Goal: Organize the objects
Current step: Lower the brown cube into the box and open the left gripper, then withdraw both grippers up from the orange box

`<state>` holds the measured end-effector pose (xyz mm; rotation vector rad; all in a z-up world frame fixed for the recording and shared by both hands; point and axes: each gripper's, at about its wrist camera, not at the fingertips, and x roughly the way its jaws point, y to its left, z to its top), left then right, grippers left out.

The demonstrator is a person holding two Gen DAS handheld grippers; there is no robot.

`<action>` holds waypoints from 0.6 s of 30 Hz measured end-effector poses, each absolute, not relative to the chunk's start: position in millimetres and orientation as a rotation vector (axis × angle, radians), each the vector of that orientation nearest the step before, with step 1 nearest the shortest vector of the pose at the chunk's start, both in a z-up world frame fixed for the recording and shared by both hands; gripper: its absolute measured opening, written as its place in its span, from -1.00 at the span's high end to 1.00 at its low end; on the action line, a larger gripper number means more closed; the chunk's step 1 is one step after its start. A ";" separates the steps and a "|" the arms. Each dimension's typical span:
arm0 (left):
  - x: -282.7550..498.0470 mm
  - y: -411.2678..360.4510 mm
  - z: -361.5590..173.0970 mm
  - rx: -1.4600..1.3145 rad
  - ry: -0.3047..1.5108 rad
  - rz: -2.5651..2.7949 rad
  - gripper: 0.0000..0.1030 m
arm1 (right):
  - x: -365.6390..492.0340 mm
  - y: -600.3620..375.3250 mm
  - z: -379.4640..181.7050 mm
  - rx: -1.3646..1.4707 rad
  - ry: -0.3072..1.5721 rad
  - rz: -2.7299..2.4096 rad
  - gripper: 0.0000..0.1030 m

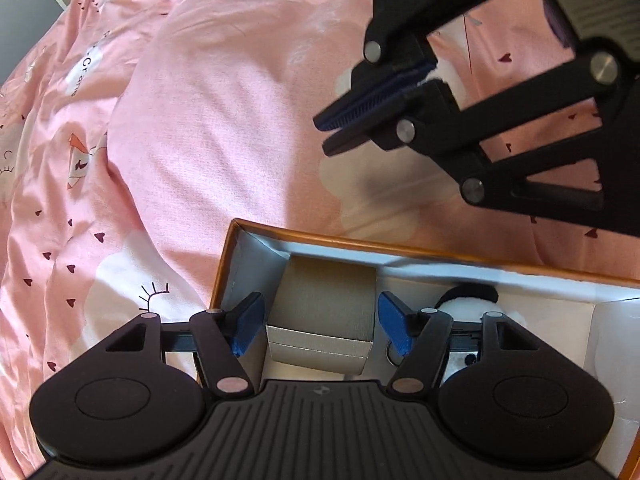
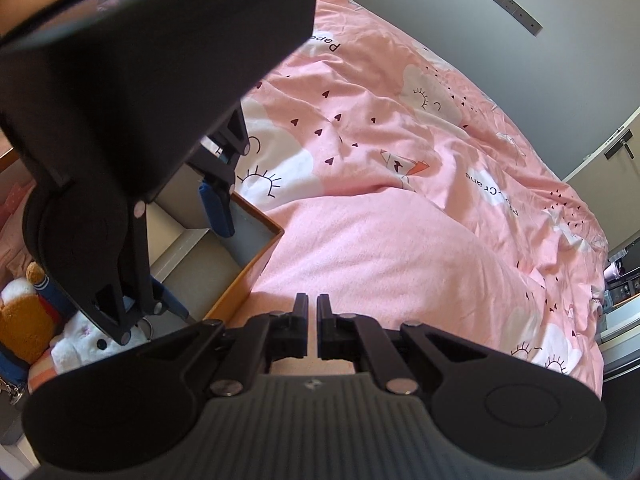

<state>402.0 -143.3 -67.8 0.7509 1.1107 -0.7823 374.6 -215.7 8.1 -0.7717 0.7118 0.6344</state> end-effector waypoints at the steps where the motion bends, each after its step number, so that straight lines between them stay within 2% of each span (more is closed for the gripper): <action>1: 401.3 -142.1 -65.5 0.744 1.116 -0.787 -0.50 | 374.6 -216.4 7.9 -0.768 0.715 0.635 0.97; 5: 393.6 -132.4 -59.3 0.715 1.145 -0.777 -0.55 | 372.2 -217.2 5.5 -0.770 0.720 0.638 0.97; 8: 394.2 -117.1 -60.8 0.588 1.222 -0.755 -0.52 | 369.8 -216.6 3.5 -0.777 0.725 0.645 0.97; 10: 394.2 -108.8 -66.2 0.538 1.277 -0.763 -0.28 | 369.7 -216.1 2.1 -0.785 0.732 0.644 0.97; 13: 390.9 -103.4 -78.8 0.571 1.290 -0.743 -0.06 | 369.0 -214.2 -0.2 -0.805 0.737 0.644 0.97; 18: 396.8 -103.1 -95.4 0.538 1.266 -0.747 0.13 | 367.8 -209.5 -5.4 -0.848 0.751 0.643 0.97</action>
